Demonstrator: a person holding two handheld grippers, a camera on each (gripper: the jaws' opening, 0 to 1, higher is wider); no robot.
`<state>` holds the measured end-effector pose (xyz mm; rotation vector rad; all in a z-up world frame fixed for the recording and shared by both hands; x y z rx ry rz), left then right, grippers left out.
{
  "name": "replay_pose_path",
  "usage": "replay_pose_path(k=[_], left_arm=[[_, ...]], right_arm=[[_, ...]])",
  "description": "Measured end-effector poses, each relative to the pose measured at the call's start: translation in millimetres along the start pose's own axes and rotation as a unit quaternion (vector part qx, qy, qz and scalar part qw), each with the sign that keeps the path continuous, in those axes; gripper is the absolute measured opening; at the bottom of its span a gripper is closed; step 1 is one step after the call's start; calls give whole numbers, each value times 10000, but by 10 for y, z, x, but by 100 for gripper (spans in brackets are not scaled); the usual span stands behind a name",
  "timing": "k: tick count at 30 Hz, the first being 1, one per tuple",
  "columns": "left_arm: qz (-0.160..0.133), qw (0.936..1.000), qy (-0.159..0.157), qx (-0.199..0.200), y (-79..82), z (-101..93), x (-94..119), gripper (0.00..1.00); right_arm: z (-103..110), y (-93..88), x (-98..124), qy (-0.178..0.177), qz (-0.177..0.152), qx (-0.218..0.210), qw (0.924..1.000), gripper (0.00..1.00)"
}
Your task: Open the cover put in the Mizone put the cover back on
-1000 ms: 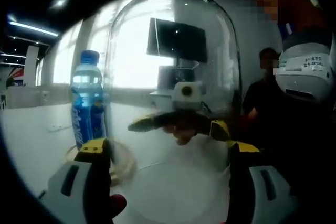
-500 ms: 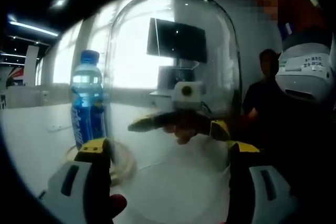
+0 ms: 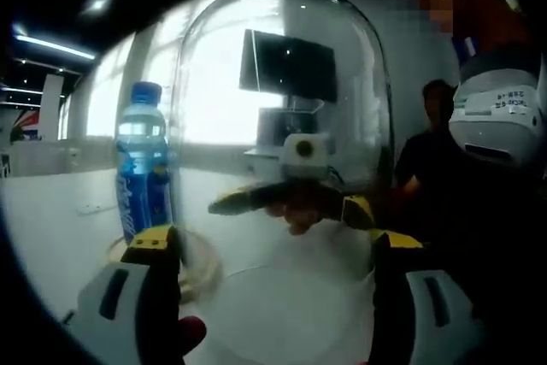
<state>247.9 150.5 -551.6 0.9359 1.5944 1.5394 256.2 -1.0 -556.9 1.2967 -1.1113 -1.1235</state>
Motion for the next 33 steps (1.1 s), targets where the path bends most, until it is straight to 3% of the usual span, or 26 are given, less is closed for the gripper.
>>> replay_pose_path(k=[33], left_arm=[[-67,10000,-11,16,-1,-12,-25,81]], right_arm=[[3,18,14,-19,33,-24,10000,89]])
Point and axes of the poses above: the point that each gripper's makers call its tool centre point, and the gripper's own axes: x roughly backward along the fingers, z roughly to its left, y roughly out of its top, the point moved 7 cm from there along x, roughly backward along the fingers, and after that the axes turned 12 degrees about y, right-handed, at the moved point
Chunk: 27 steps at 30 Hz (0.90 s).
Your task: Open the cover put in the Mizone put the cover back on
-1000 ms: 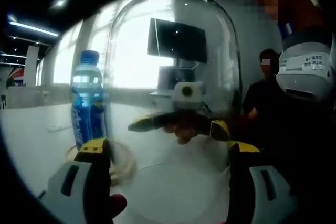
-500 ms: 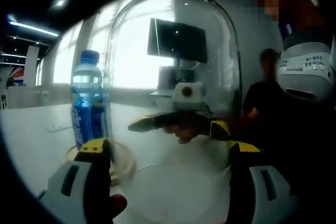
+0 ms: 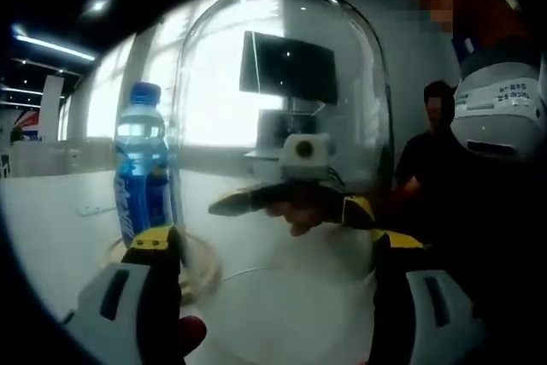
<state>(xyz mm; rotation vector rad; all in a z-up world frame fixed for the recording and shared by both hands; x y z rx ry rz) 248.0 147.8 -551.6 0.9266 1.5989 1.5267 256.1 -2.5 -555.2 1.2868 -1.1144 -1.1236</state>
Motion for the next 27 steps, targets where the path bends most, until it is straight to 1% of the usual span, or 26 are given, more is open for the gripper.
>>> replay_pose_path(k=[11,16,22,25,27], left_arm=[[62,10000,-9,9,11,-6,-11,81],[156,9999,-17,33,28,-9,-27,81],[170,9998,-13,107,46,-6,-32,81],[171,9998,5,97,84,-24,-26,81],[105,9999,-4,90,108,-22,-13,81]], right_arm=[[6,12,4,-23,44,-19,10000,90],[11,26,10,-36,47,-49,10000,90],[6,55,13,-45,0,-117,9999,90],[8,75,14,-33,-41,-110,9999,90],[19,107,3,-36,-61,-88,9999,90]])
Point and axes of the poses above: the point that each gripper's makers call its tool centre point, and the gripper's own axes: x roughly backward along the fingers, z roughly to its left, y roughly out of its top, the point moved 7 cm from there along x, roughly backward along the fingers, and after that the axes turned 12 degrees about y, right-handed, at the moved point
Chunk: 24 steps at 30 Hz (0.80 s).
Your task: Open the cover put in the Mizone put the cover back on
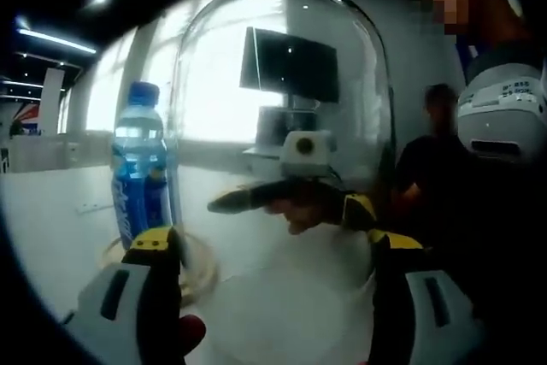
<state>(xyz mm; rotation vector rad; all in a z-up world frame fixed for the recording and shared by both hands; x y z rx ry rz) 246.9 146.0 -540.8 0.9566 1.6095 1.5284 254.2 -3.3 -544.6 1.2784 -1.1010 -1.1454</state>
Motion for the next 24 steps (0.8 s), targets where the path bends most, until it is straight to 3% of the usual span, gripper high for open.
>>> replay_pose_path(k=[6,12,24], left_arm=[[57,10000,-3,42,64,-4,-14,81],[-57,9999,-29,120,231,-13,-1,81],[4,10000,-40,87,560,-13,-32,81]], right_arm=[[3,80,14,-27,-41,2,10000,90],[13,254,7,-59,-192,13,9998,90],[2,511,23,-113,-300,-76,9995,90]])
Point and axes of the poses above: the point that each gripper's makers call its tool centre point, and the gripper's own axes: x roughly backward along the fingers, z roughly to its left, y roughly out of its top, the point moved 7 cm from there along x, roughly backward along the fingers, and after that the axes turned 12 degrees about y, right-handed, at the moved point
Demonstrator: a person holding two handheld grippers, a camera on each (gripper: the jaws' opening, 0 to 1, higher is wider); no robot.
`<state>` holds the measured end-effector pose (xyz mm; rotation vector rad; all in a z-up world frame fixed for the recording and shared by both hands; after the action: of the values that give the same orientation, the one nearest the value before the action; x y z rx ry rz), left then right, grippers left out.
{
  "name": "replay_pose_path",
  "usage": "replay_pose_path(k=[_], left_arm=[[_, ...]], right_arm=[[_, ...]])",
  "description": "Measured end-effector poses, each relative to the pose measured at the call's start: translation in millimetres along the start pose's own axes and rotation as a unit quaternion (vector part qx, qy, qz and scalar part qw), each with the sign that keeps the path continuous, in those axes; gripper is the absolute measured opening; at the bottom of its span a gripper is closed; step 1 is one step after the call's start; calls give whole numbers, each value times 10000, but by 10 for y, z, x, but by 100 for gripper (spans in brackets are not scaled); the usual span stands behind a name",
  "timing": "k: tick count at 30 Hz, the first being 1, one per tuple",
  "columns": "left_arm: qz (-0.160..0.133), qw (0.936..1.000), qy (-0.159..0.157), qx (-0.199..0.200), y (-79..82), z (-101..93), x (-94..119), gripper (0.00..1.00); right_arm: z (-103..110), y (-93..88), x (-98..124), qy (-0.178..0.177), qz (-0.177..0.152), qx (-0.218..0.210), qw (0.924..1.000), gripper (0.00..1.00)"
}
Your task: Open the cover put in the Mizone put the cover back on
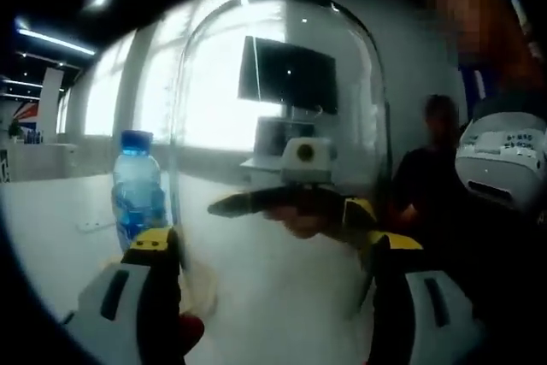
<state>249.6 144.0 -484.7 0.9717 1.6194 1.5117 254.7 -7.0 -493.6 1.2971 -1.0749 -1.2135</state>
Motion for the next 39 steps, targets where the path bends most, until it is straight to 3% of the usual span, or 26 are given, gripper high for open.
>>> replay_pose_path(k=[14,25,39], left_arm=[[-73,9999,108,71,456,64,-133,81],[-107,9989,228,393,791,94,-153,82],[-105,9991,272,296,1266,265,-210,82]], right_arm=[[-149,508,41,17,-285,71,9996,90],[-214,858,-23,68,-533,-150,9984,90],[-437,1264,-87,68,-676,-72,9977,90]])
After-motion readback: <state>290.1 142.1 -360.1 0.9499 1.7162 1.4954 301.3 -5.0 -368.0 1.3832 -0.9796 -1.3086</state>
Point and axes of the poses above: the point that each gripper's makers call its tool centre point, and the gripper's own axes: x roughly backward along the fingers, z roughly to its left, y roughly out of its top, the point moved 7 cm from there along x, roughly backward along the fingers, and after that the axes turned 12 degrees about y, right-handed, at the moved point
